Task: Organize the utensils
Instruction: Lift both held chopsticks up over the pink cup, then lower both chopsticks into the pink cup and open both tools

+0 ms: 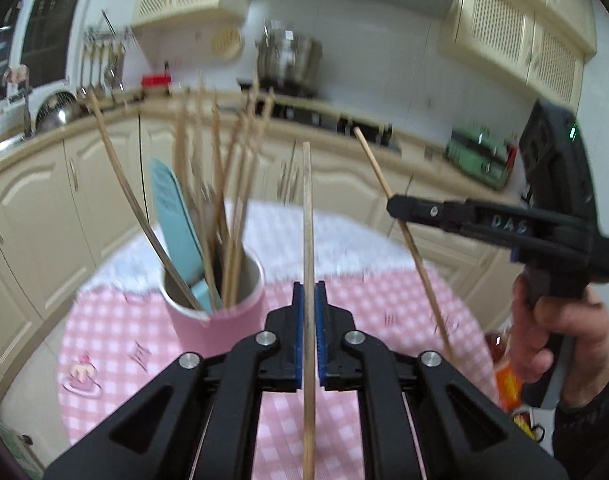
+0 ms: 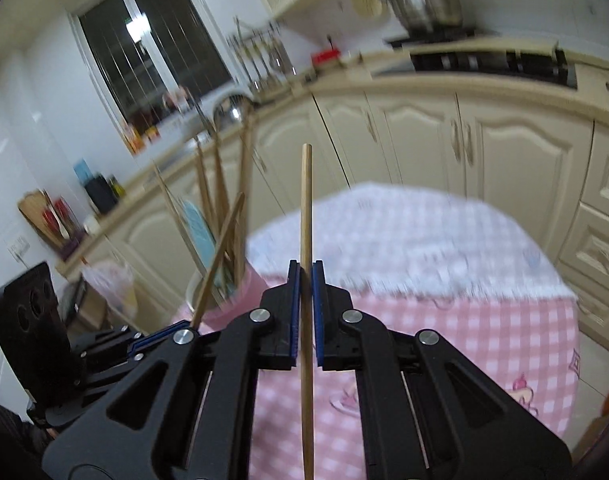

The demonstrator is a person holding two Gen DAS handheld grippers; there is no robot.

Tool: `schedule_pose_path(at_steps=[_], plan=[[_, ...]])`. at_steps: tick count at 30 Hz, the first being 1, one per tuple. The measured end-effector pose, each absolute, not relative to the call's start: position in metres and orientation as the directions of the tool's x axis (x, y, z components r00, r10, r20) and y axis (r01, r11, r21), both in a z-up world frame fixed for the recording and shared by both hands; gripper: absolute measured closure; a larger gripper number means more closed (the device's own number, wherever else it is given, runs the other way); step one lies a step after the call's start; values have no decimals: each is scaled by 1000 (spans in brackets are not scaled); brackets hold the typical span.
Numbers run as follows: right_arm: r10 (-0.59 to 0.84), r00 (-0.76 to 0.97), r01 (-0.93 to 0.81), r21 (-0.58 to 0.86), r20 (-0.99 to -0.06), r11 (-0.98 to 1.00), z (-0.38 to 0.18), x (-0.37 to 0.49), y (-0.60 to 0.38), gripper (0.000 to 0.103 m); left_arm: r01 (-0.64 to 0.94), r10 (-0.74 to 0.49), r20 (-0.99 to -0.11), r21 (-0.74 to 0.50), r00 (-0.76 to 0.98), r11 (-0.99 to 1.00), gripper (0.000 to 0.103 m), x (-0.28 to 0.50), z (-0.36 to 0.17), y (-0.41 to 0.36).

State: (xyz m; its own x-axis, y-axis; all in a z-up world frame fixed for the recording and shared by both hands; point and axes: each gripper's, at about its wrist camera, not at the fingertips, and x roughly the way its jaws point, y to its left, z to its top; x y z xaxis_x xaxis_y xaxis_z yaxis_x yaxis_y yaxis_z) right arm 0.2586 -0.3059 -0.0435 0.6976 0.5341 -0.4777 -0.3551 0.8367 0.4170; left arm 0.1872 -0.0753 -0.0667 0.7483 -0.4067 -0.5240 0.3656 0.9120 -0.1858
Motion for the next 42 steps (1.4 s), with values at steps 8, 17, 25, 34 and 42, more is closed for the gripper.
schedule_pose_path(at_steps=[8,17,25,34,42], plan=[[544,784,-411,408,-298,815,-2,254,-288,97,297,-350,-330,-202,877,933,98,192,-19,-36],[558,813,-462,399,-168,792,28,274,-253,97,287,-342,-181,-272,922,919,98,217,14,-17],[550,827,-471,391,-115,790,36,288,-235,97,274,-310,-100,-269,945,923,98,240,23,-22],[520,845,-444,376,-126,813,20,303,-215,97,220,-259,-102,-290,960,931,98,263,2,-23],[511,844,-428,370,-162,824,4,314,-204,97,191,-241,-130,-313,962,930,98,279,-22,-17]])
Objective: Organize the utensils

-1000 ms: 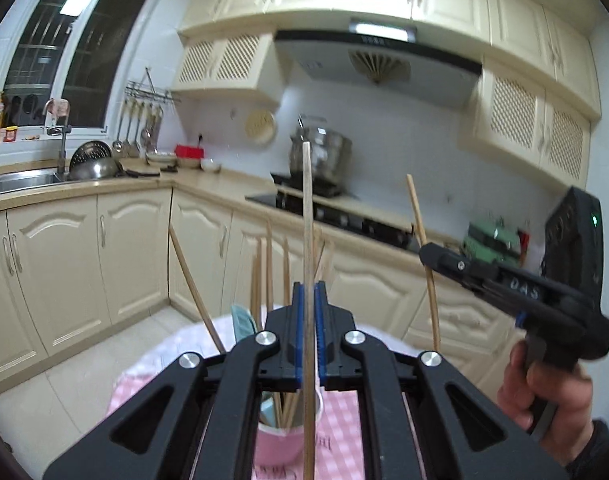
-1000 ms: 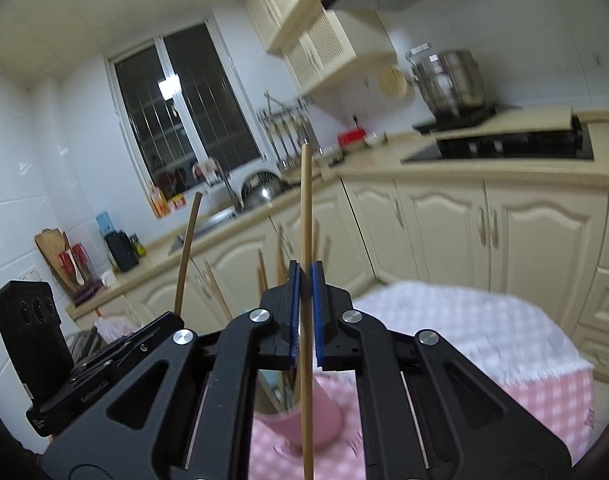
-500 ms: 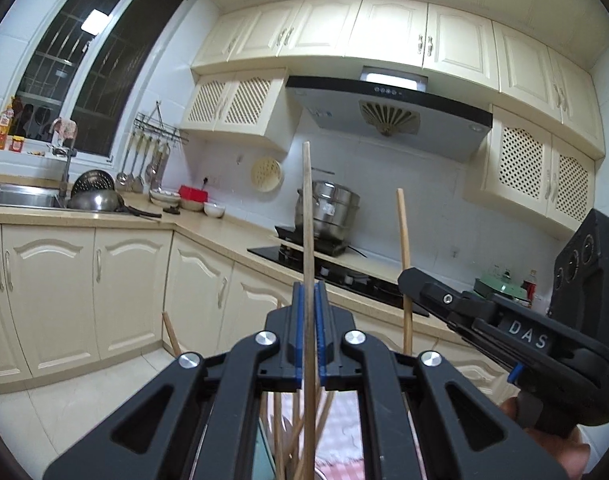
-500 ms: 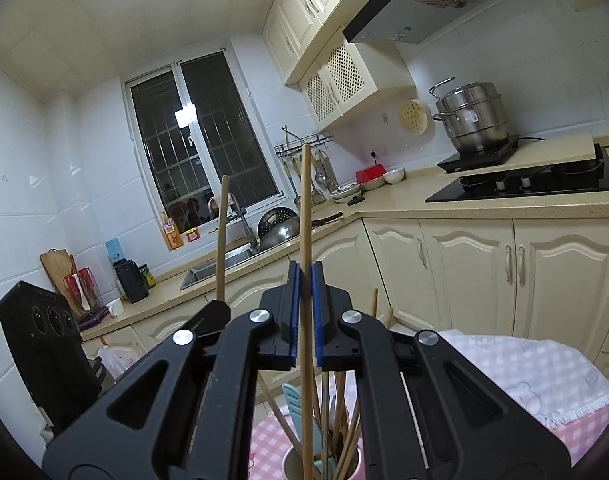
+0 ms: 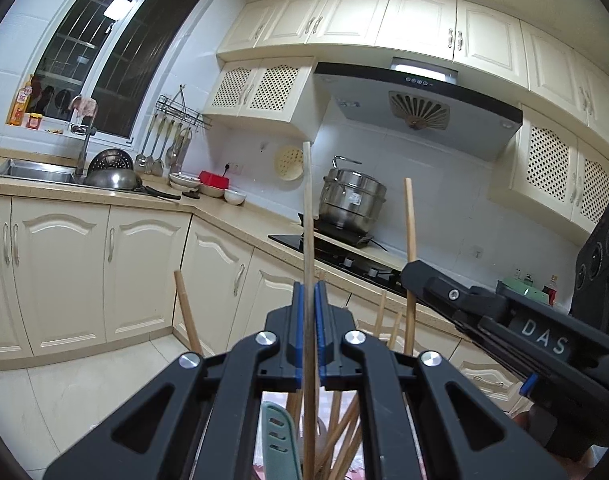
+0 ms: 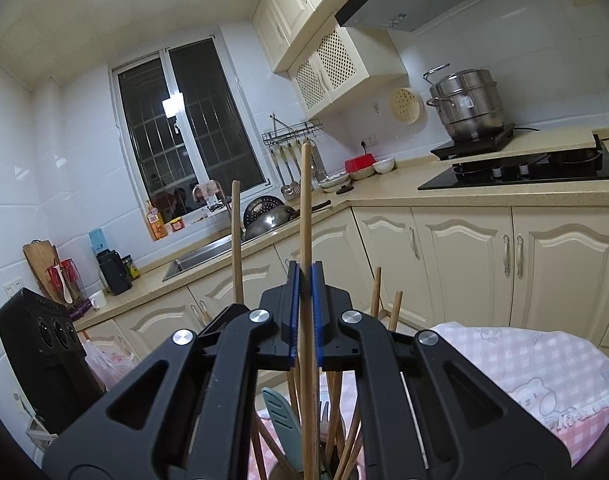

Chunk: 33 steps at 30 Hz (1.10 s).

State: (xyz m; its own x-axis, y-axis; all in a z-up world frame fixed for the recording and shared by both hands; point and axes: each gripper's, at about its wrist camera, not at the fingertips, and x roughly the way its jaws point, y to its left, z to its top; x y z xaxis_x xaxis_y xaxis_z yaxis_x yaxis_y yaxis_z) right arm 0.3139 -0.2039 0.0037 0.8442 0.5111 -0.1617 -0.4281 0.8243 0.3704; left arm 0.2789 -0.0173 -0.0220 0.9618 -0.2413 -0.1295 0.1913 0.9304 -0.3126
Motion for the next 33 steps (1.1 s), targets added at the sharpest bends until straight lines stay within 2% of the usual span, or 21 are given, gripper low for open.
schedule_pose_path(at_steps=[14,16,17,18,19,20,21,24,26,29,33], plan=[[509,831,-420,346,-225,839,-13,320,-194,96,216,-268,-150,-293,952,931,97,280,-43,-25],[506,830,-416,346,-232,841,-13,318,-195,96,215,-266,-154,-283,952,935,85,278,-43,-24],[503,833,-412,347,-232,843,-13,316,-196,94,215,-265,-152,-285,952,934,71,277,-42,-23],[498,836,-408,347,-231,844,-11,314,-198,90,212,-262,-147,-290,954,933,59,275,-40,-21],[496,838,-406,349,-228,845,-10,313,-199,75,208,-259,-144,-293,955,933,54,273,-39,-19],[492,844,-401,357,-214,844,-8,308,-203,44,206,-256,-140,-295,957,933,46,270,-37,-17],[486,851,-398,363,-196,843,-6,304,-207,33,204,-252,-139,-292,958,934,37,268,-35,-15],[481,857,-397,359,-184,845,1,295,-213,30,198,-241,-133,-272,961,941,21,258,-26,-10],[471,865,-388,365,-175,847,7,290,-218,14,191,-231,-136,-253,963,948,14,250,-19,-9],[455,874,-373,364,-171,853,13,282,-225,6,180,-214,-151,-212,965,961,5,237,-7,-10],[436,874,-348,350,-215,870,21,271,-230,6,143,-170,-174,-155,970,978,4,217,4,-13]])
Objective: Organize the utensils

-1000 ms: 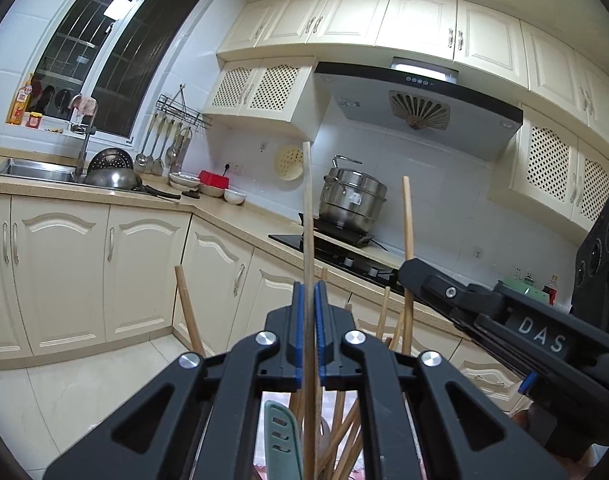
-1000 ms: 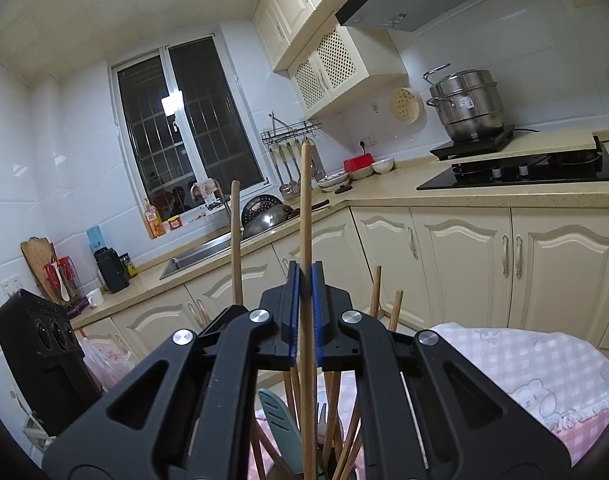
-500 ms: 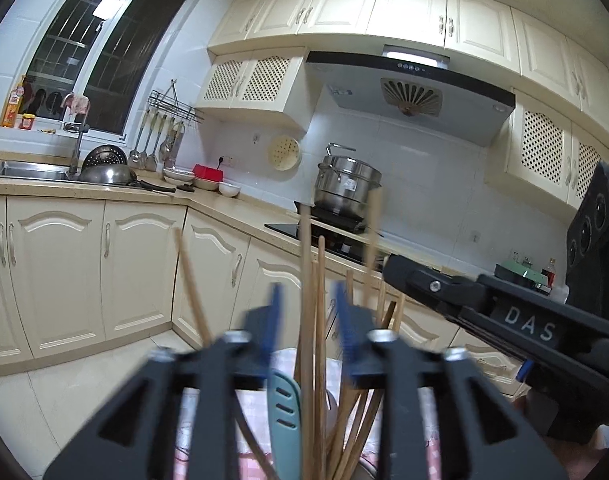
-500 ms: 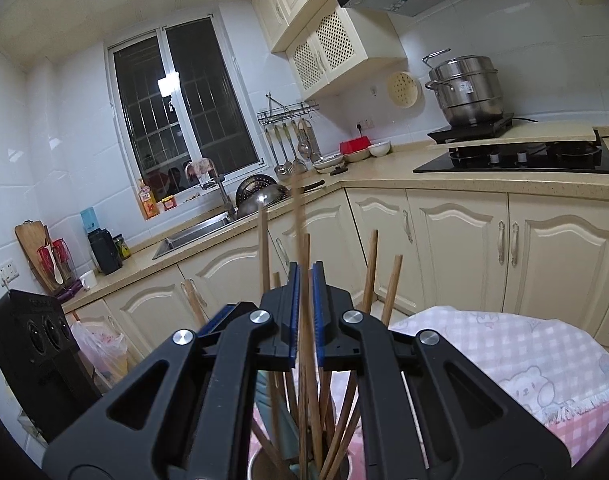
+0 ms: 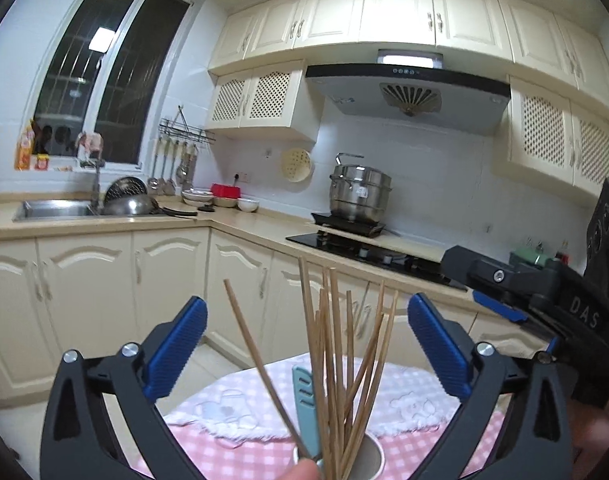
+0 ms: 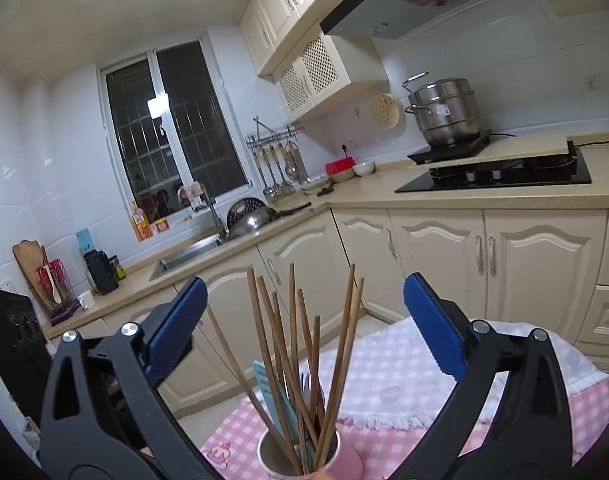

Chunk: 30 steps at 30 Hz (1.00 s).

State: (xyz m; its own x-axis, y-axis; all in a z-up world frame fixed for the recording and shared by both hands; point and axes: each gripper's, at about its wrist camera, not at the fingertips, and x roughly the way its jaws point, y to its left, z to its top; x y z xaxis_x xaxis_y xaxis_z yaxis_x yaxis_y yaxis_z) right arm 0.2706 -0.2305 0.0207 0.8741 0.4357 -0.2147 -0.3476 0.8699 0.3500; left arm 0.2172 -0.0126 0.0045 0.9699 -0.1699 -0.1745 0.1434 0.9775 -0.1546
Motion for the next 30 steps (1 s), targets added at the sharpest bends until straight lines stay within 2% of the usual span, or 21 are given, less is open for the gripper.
schedule_pose_path(at_steps=[4,8,16,30], plan=[[396,880,-304,332,-261,893,25,253,-235,6,94,-114,-230,-96,967,991,4,195,15,-14],[376,873,-273,325,-312,905,26,235,-238,6,34,-46,-247,-55,968,998,4,169,22,-12],[340,857,-254,257,-386,932,25,192,-238,6,-42,24,-321,-49,947,998,4,115,30,-4],[286,877,-235,173,-386,956,29,104,-237,6,-44,30,-312,-36,950,998,4,33,41,-12]])
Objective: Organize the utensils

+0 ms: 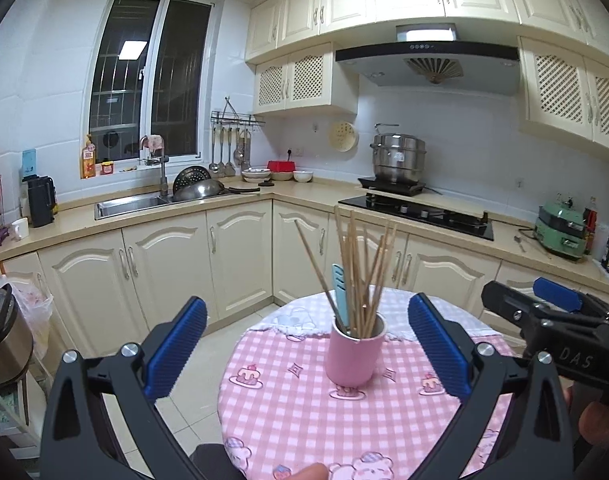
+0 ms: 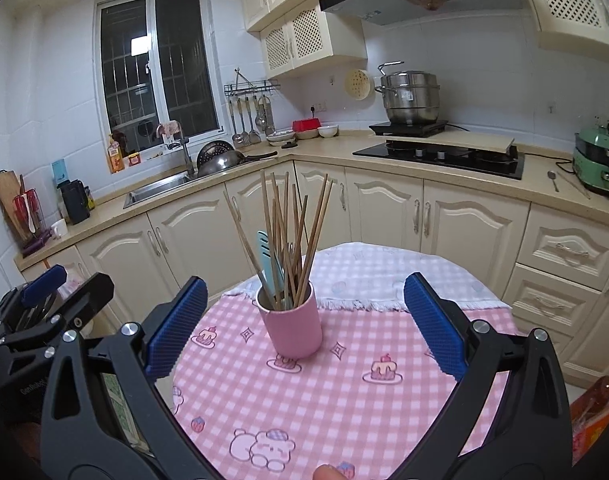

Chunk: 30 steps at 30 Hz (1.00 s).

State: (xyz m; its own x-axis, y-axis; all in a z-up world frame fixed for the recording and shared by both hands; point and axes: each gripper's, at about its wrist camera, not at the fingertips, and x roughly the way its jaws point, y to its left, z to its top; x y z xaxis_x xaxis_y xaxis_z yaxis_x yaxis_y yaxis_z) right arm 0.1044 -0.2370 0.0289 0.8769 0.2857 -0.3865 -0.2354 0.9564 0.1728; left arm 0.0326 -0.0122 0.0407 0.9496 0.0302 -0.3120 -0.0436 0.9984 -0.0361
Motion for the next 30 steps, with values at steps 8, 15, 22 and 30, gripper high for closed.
schedule_pose_path(at_steps=[8,15,22,30], plan=[[259,901,-210,172,-348,962,38,74,-242,6,-15,12,-293,-8,956,1000,4,5,43,-26],[255,904,-206,173,-343,963,37,64,-239,6,-16,11,-297,-14,955,1000,4,-7,40,-24],[258,900,-210,169,-352,963,34,61,-235,6,-23,11,-293,-34,956,999,4,-13,40,-18],[253,902,-207,163,-350,965,34,60,-235,6,-24,12,-295,-38,955,999,4,-16,39,-17]])
